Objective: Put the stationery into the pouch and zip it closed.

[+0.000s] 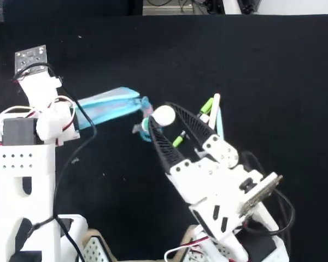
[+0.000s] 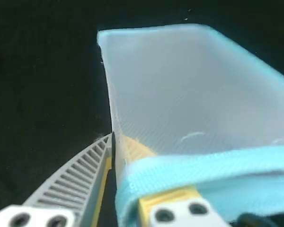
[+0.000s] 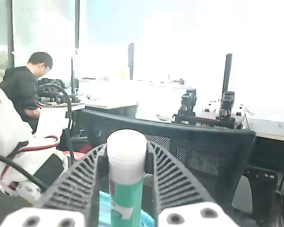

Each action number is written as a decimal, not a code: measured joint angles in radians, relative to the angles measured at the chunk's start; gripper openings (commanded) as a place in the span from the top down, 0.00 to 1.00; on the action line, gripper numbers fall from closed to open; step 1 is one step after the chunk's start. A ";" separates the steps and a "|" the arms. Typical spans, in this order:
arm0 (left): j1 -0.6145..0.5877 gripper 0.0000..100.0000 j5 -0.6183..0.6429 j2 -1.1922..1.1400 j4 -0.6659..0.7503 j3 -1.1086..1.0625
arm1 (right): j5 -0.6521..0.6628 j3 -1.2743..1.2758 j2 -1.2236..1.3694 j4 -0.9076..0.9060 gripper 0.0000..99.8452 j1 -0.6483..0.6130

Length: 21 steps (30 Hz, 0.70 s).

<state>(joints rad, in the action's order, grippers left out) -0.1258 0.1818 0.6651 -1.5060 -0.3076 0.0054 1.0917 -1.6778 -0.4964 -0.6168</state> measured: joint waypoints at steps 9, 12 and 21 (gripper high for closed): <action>0.005 0.97 0.006 0.161 0.041 -0.064 | 0.009 0.068 0.055 0.164 0.99 -0.198; 0.009 0.97 0.008 0.166 0.074 -0.124 | 0.072 0.132 0.124 0.287 0.99 -0.209; 0.051 0.97 0.008 0.133 0.084 -0.135 | 0.117 0.196 0.247 0.485 0.99 -0.210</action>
<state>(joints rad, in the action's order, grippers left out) -0.0752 0.1895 0.7986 -1.4216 -0.4427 0.1220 1.2881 -1.4308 -0.0115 -0.8270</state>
